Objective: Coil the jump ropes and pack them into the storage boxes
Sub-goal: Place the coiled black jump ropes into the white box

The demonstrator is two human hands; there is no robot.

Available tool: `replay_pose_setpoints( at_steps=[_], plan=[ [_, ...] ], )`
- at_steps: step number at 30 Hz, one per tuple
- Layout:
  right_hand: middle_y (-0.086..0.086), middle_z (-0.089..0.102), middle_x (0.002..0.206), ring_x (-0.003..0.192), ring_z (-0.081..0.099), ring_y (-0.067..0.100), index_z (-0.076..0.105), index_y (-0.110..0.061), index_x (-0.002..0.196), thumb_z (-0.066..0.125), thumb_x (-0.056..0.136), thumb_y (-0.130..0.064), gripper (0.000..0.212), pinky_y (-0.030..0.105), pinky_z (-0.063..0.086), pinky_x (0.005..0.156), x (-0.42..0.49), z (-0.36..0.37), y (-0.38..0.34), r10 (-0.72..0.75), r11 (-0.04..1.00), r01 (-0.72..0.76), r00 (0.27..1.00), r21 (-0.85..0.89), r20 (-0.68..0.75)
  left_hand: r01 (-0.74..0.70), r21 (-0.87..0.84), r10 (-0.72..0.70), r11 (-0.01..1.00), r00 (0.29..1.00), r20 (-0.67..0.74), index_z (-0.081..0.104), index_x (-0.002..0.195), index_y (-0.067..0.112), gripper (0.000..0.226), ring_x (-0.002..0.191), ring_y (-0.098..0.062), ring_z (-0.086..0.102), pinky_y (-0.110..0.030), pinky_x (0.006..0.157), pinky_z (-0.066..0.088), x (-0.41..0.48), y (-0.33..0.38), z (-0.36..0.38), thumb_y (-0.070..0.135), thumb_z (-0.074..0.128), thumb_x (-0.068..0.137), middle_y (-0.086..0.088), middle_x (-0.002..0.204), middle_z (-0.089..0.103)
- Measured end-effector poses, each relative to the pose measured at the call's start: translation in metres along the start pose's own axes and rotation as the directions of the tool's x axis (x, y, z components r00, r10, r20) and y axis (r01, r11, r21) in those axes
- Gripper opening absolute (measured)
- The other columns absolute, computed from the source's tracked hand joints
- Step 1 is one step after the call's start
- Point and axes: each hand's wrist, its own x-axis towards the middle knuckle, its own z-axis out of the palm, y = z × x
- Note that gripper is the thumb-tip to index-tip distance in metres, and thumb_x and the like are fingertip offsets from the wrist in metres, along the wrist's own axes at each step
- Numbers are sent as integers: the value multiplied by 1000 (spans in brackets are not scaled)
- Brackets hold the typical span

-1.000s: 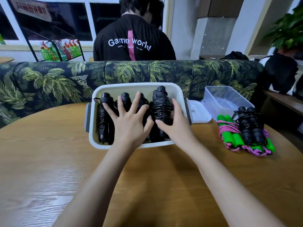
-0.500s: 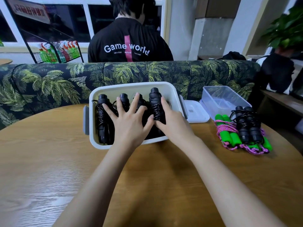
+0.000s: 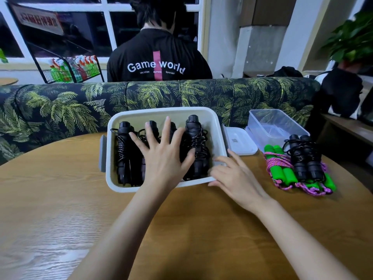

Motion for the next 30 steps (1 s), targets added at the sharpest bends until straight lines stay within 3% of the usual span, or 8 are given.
replay_pose_setpoints(
  at_steps=[4,7,10,14,20,24,26,30],
  plan=[
    [-7,68,88,113,54,18,68,-18,86,46,96,-47,38,52,24,116,-4,-3,-1,-30,1000,30,999,-4,-16,-196,15,197,980,980,-30,54,132,37,53,141,-60,10,-80,102,-4,10,25,5,56,54,83,-5,164,16],
    [-5,65,94,120,55,17,66,-17,87,47,97,-47,37,55,19,119,-11,-4,-3,-19,998,20,999,-53,26,-134,-4,134,991,990,44,59,116,31,55,141,-61,8,-81,102,-1,12,30,12,59,66,69,-5,165,13],
    [-2,61,83,107,61,19,61,-15,79,47,100,-42,37,52,18,121,-12,-3,-5,-1,994,-1,1000,-111,-23,-68,5,68,998,996,59,59,109,29,56,140,-62,9,-81,101,-2,11,32,14,54,72,61,-5,164,16],
    [-4,54,74,86,57,17,61,-17,75,49,101,-42,37,49,25,119,-4,-4,-15,18,992,-29,996,-125,-90,-9,37,6,999,996,90,59,111,31,58,138,-64,13,-83,101,0,13,24,14,50,75,58,-3,163,21],
    [-5,55,73,86,57,15,63,-17,77,49,100,-43,38,46,28,118,-3,-3,-17,0,995,-10,994,-95,-111,-2,40,-3,999,994,111,56,116,33,59,139,-63,8,-82,101,-4,7,16,14,52,74,62,0,163,19],
    [-1,69,109,120,56,17,71,-14,107,50,101,-34,30,39,25,120,-10,-8,-13,-2,990,10,998,143,-55,-26,26,24,999,996,88,54,119,35,57,139,-63,6,-82,99,-5,7,12,17,59,70,70,0,164,14],
    [3,61,133,132,47,20,66,-12,124,52,99,-29,33,34,29,118,-17,-15,-3,86,965,-62,993,256,-84,-31,15,30,999,995,96,53,122,37,58,140,-62,4,-82,99,-7,11,10,19,63,67,72,2,165,11],
    [7,57,136,127,48,26,63,-12,127,54,97,-27,35,40,38,110,-42,-27,41,407,912,-388,898,132,-168,-15,4,14,1000,992,124,50,121,42,56,142,-58,3,-80,101,-9,16,12,22,75,43,75,7,165,5]
  ],
)
